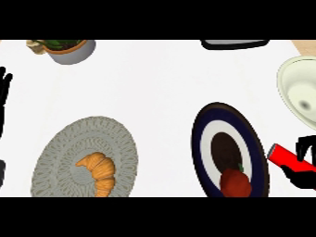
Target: Pick the can from the plate and place it in the bowl
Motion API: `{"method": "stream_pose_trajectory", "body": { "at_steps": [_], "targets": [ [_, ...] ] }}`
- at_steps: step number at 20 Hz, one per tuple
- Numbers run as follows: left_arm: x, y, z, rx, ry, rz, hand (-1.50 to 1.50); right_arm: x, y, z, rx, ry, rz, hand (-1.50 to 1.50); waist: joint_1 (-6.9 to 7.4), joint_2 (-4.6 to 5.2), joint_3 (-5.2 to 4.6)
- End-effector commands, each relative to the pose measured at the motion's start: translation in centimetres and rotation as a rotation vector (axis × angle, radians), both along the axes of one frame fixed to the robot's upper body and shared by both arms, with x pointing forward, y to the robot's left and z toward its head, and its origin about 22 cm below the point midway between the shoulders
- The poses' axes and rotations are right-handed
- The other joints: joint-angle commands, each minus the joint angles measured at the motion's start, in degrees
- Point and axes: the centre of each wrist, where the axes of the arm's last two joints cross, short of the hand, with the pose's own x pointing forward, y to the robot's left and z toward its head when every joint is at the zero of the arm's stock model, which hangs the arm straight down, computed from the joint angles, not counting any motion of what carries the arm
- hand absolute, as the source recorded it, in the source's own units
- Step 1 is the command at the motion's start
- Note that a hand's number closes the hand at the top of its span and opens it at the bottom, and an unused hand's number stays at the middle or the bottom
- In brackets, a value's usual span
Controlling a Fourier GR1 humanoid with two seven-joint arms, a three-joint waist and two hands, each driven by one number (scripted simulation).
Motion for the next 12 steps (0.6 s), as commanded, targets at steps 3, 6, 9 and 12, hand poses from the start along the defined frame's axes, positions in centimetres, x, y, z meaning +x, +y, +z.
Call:
{"method": "stream_pose_trajectory", "body": {
  "at_steps": [3,6,9,12],
  "targets": [
    [-1.1,1.7,-0.2,0.007,0.009,0.053,0.00,-4.2,-13.5,4.4,-0.113,-0.023,-0.254,1.50,-2.44,-0.27,0.38],
    [-1.4,2.0,-0.3,-0.003,0.000,0.062,0.00,-6.3,-18.4,8.1,-0.150,-0.138,-0.321,1.50,-1.52,-0.49,0.34],
    [-1.3,1.5,0.1,-0.005,-0.010,0.041,0.00,-8.8,-22.5,11.9,-0.149,-0.214,-0.337,1.50,-0.83,-0.53,0.27],
    [-1.2,1.0,-0.1,-0.004,-0.006,0.013,0.00,-11.3,-25.3,14.4,-0.074,-0.311,-0.282,1.50,0.24,-0.45,0.17]
  ]
}}
